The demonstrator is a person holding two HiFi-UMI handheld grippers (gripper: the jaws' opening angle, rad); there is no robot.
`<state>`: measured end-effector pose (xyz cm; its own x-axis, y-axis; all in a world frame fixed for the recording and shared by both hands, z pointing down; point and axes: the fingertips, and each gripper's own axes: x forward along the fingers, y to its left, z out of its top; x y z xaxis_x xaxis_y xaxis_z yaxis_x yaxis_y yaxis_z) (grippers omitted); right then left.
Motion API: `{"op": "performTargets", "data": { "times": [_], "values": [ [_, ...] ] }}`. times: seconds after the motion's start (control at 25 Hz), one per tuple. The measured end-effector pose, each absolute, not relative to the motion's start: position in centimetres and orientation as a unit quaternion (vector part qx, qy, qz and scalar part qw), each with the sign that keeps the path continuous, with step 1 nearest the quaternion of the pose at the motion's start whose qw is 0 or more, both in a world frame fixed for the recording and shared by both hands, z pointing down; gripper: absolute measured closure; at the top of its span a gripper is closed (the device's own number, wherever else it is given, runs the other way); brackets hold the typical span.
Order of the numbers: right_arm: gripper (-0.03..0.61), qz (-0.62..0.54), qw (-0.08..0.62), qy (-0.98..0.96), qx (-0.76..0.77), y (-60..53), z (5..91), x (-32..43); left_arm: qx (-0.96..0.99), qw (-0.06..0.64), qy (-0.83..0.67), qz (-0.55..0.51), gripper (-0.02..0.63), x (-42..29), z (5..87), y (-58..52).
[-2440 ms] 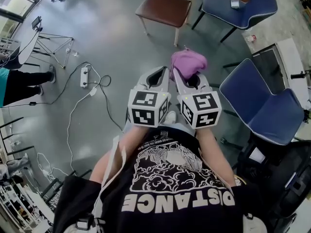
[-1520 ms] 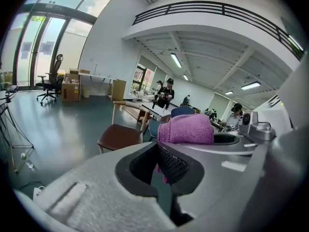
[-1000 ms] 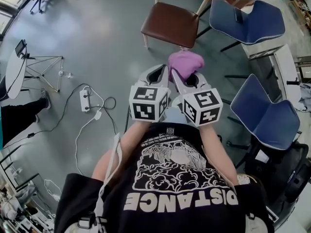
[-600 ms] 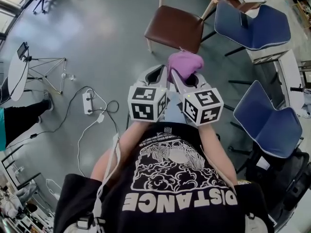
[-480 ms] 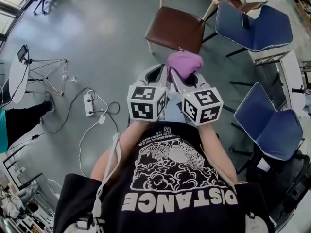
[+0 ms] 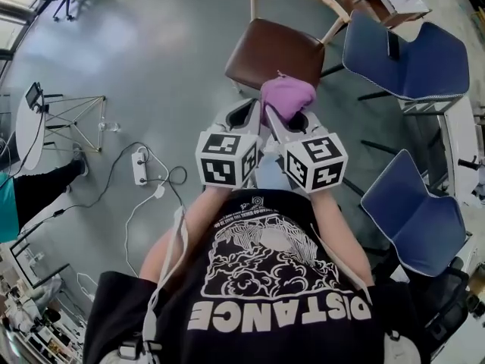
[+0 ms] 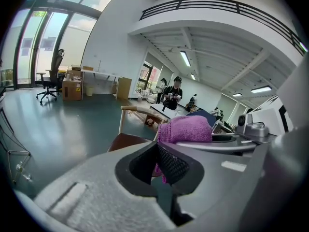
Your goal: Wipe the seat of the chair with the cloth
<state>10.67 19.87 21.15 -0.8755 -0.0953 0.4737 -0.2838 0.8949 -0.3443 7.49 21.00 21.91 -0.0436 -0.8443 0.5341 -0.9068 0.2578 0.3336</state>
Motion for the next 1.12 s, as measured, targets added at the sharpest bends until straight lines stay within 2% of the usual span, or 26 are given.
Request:
{"op": "performTargets", "data": {
  "times": [0.8, 1.12],
  "values": [
    [0.524, 0.257, 0.229, -0.937, 0.061, 8.5, 25.2, 5.3, 0.588, 0.349, -0.723, 0.098, 0.62, 1.8, 25.8, 9.9],
    [0.526, 0.285, 0.24, -0.923, 0.092, 5.7, 28.9, 0.3, 0.621, 0.365, -0.685, 0.11, 0.62, -2.8, 29.9, 6.6]
  ]
}}
